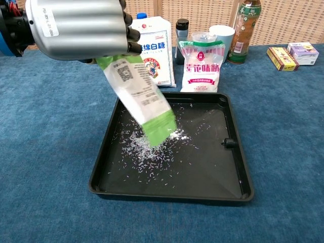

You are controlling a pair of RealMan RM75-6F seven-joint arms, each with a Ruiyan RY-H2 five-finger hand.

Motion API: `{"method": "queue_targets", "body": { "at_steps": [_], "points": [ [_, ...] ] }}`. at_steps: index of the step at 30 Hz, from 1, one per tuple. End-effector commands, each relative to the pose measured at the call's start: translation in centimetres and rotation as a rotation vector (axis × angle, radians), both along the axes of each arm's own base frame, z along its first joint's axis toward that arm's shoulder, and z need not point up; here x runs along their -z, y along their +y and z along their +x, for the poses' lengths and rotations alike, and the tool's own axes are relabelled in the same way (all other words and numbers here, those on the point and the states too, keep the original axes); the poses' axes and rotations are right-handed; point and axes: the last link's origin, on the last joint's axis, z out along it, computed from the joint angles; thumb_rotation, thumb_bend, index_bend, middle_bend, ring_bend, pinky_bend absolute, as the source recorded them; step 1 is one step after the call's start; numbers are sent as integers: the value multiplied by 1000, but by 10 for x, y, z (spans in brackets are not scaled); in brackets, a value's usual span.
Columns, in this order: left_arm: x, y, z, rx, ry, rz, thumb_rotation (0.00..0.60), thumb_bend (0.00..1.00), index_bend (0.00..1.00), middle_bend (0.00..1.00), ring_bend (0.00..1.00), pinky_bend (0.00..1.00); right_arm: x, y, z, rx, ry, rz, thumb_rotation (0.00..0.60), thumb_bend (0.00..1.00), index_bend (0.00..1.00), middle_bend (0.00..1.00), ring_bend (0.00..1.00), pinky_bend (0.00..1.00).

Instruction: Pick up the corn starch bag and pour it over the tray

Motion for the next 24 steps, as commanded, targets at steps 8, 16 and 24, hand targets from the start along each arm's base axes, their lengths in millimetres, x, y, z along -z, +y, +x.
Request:
{"method": "queue_targets", "body": {
  "at_steps": [8, 16, 24],
  "points": [
    [-2, -2, -22, -185, -173, -64, 600, 392, 801, 620, 647, 665, 1, 1, 1, -4, 3, 3, 600, 102, 131, 65, 23, 43],
    [-3, -5, -74, -539, -652, -226, 600, 396, 800, 620, 647, 665, 3, 0, 1, -3, 10, 11, 600, 103, 131, 65, 23, 43],
    [19, -4, -120, -906, -1206, -422, 600, 404, 801, 620, 648, 665, 9, 0, 2, -3, 23, 27, 600, 103, 131, 65, 23, 42]
  ]
}}
